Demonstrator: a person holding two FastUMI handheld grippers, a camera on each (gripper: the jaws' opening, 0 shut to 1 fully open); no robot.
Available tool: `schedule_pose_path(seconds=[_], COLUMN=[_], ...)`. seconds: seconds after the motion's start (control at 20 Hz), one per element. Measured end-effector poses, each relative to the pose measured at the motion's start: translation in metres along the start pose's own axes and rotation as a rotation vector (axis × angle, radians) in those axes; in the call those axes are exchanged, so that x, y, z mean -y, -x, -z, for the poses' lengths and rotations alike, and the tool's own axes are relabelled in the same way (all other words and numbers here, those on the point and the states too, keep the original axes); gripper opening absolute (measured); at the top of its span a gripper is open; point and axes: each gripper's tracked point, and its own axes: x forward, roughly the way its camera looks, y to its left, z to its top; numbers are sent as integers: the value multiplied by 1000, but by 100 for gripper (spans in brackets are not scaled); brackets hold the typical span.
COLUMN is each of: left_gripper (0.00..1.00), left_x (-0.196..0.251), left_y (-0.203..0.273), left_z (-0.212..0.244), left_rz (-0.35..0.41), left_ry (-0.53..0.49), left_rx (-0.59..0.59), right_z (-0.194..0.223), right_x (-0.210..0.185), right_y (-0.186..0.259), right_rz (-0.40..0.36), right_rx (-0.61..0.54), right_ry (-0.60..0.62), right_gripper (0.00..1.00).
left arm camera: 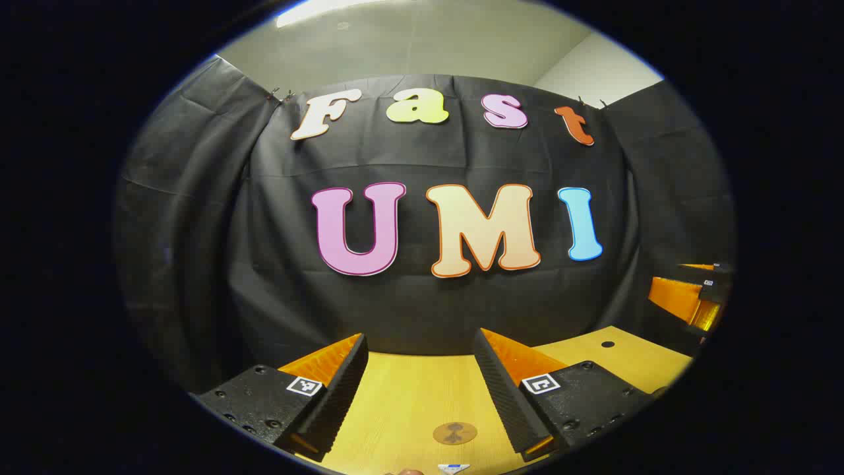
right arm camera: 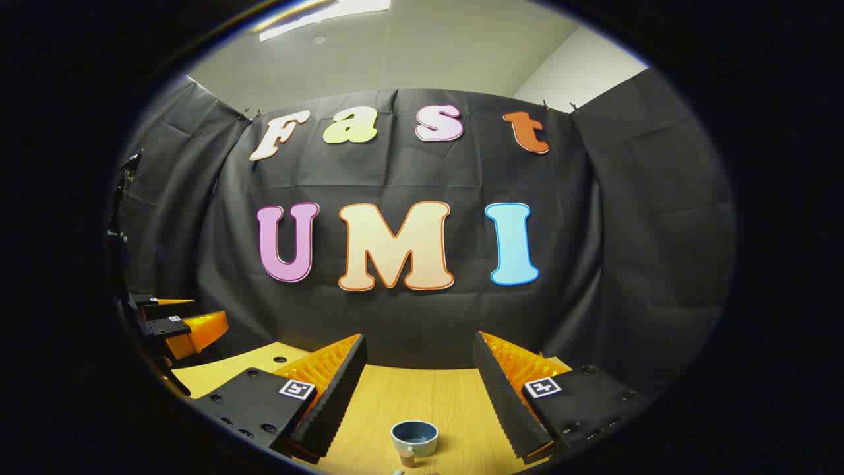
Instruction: Put the toothbrush and toothpaste on the desktop into the cup, then pick up the cup and place it on the coaster on the desktop.
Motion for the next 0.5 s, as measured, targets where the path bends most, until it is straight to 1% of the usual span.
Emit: schedule_pose_path(seconds=[0.25,0.5], left_gripper=[93,93], left_x=[-9,-12], left_y=[7,14], left_z=[-2,-2], left_rz=[-6,-6], left_ry=[-18,-1], left_rx=[7,11], right_z=[-2,-3], right_x=[-7,-7], right_y=[9,14], right_rz=[-5,6], right_rx=[0,-6], right_ry=[6,19], right_gripper=[99,99])
